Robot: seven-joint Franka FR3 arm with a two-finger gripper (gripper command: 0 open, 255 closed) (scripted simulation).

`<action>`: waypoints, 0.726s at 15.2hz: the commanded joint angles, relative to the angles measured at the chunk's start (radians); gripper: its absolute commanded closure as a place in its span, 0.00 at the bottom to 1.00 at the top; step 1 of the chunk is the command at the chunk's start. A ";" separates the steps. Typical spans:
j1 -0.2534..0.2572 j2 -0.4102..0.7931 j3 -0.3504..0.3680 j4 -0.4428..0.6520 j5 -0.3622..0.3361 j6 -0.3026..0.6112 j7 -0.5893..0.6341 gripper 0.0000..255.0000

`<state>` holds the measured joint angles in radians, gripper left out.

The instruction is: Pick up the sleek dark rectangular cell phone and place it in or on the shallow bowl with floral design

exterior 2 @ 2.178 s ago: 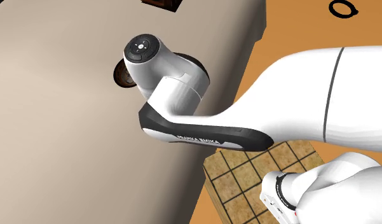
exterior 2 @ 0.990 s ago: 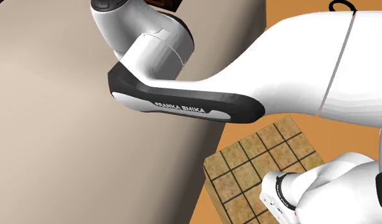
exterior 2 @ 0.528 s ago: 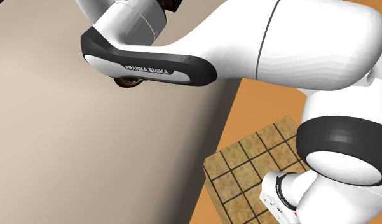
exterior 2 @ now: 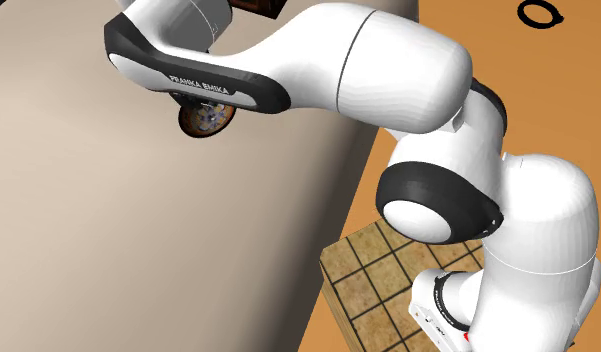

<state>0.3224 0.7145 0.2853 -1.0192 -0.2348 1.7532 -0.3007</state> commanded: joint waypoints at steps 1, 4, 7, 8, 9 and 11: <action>-0.001 0.006 -0.001 -0.016 -0.002 0.023 0.003 1.00; -0.006 0.005 -0.001 -0.059 -0.003 0.064 0.008 1.00; -0.010 0.007 -0.002 -0.096 -0.005 0.102 0.012 1.00; -0.011 0.009 -0.003 -0.108 -0.006 0.115 0.014 1.00; -0.012 0.010 -0.003 -0.118 -0.007 0.127 0.015 1.00; -0.013 0.013 -0.004 -0.133 -0.008 0.144 0.017 1.00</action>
<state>0.3094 0.7275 0.2814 -1.1423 -0.2424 1.8869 -0.2858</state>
